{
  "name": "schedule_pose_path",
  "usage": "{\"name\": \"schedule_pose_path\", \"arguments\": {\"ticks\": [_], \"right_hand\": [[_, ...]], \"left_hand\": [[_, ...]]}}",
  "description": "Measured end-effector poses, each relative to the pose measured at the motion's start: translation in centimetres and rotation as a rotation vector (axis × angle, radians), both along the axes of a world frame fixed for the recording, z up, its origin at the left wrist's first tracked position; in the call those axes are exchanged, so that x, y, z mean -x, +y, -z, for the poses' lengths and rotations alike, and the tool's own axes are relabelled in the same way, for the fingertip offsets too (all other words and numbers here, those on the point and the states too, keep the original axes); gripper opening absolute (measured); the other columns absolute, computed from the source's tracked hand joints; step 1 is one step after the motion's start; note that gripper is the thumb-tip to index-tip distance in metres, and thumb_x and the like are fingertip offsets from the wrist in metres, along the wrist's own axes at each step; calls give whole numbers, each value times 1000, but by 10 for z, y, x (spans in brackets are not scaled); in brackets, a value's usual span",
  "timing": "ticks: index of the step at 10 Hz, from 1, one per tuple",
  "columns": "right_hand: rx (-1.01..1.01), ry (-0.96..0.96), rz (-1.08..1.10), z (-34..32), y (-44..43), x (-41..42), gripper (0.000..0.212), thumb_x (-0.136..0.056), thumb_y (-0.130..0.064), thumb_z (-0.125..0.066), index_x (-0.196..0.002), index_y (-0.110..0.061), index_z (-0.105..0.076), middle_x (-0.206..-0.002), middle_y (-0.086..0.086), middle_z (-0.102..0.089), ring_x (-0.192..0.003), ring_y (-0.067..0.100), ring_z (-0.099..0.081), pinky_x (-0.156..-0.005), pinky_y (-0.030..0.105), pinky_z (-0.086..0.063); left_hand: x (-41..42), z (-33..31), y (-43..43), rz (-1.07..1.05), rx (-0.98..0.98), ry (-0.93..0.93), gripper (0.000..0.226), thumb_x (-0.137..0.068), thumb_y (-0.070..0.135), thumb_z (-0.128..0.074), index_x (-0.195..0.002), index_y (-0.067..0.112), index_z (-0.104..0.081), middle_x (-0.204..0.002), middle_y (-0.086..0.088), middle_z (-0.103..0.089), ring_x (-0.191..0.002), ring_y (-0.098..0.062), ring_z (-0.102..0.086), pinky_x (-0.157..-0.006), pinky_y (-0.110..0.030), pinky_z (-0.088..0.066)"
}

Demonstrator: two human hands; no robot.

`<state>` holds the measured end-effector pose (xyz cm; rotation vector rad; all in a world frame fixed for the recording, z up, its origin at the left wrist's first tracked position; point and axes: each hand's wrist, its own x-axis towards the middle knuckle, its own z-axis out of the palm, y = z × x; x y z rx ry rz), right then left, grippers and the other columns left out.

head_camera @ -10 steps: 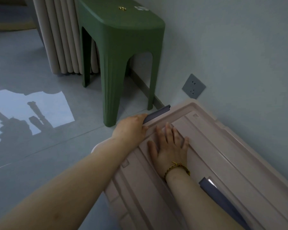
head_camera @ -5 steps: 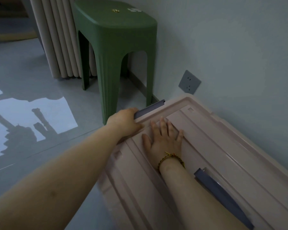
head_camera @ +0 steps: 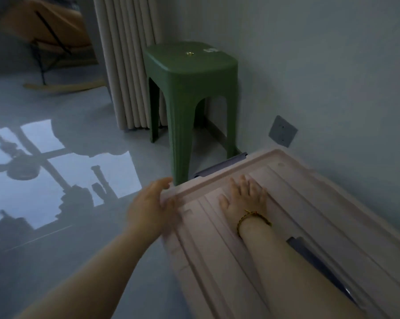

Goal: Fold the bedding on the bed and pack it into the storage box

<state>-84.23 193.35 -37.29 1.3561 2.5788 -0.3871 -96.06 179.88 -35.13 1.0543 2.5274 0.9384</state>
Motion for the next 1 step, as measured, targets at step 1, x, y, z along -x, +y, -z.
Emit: {"name": "schedule_pose_path", "arguments": {"ticks": [1], "right_hand": [[121,-124,-49,-24,-20,-14,51,-96,-32,-33,-144,-21,-20,-154,7,-13,-140,27,-14,-113,41,-16]], "left_hand": [[28,-43,-62,-117,43,52,39,-96,12,-42,-133,22,-44,-119,1,-62,-109,-21,-56,-89,-32,-42]]}}
